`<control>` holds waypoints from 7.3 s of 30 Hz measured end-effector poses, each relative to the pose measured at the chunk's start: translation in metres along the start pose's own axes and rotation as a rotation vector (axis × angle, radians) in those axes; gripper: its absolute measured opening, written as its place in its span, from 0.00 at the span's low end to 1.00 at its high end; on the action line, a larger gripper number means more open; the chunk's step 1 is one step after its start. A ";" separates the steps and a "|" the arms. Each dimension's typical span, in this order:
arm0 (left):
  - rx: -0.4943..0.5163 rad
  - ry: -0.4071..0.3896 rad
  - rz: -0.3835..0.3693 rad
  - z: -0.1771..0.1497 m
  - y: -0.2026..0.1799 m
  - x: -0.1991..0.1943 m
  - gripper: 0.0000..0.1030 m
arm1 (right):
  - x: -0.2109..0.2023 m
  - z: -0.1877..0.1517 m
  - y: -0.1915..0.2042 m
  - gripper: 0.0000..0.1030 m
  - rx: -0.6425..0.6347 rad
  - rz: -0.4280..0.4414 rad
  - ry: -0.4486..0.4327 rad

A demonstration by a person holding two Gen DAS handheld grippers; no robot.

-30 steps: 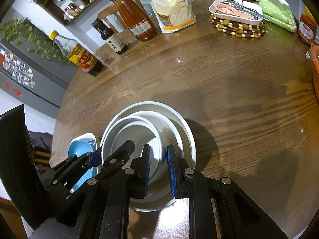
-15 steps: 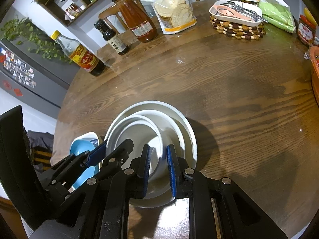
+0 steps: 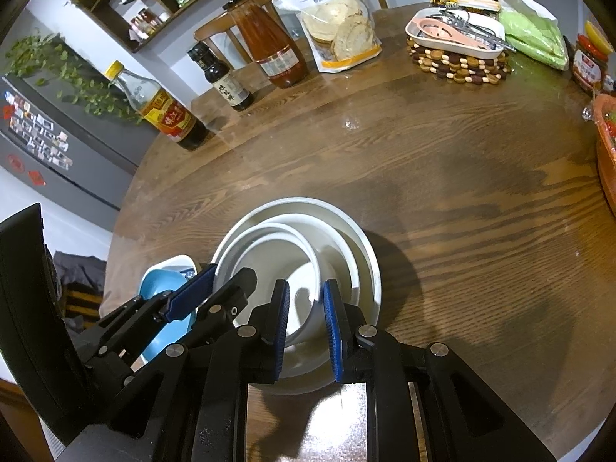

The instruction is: Organize plates and bowls

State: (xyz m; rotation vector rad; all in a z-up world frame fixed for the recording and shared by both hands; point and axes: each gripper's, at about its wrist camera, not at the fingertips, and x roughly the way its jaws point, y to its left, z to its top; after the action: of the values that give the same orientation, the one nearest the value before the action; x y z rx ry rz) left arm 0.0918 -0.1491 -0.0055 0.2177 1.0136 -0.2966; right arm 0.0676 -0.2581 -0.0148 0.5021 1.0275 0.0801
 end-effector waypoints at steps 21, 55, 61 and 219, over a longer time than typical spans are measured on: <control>-0.018 -0.016 -0.006 -0.004 0.008 -0.009 0.33 | -0.006 -0.004 0.002 0.20 0.008 0.010 -0.019; -0.068 -0.043 -0.055 -0.005 0.021 -0.033 0.70 | -0.028 -0.006 -0.008 0.51 0.048 0.030 -0.065; -0.076 -0.038 -0.074 -0.005 0.027 -0.041 0.78 | -0.035 -0.006 -0.016 0.57 0.080 0.049 -0.071; -0.370 -0.057 0.168 -0.045 0.142 -0.082 0.03 | 0.010 -0.018 0.086 0.10 -0.176 0.170 0.028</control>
State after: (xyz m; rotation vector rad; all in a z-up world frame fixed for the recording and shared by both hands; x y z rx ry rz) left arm 0.0641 0.0095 0.0473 -0.0412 0.9681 0.0399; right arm 0.0723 -0.1728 0.0073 0.4276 0.9938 0.3268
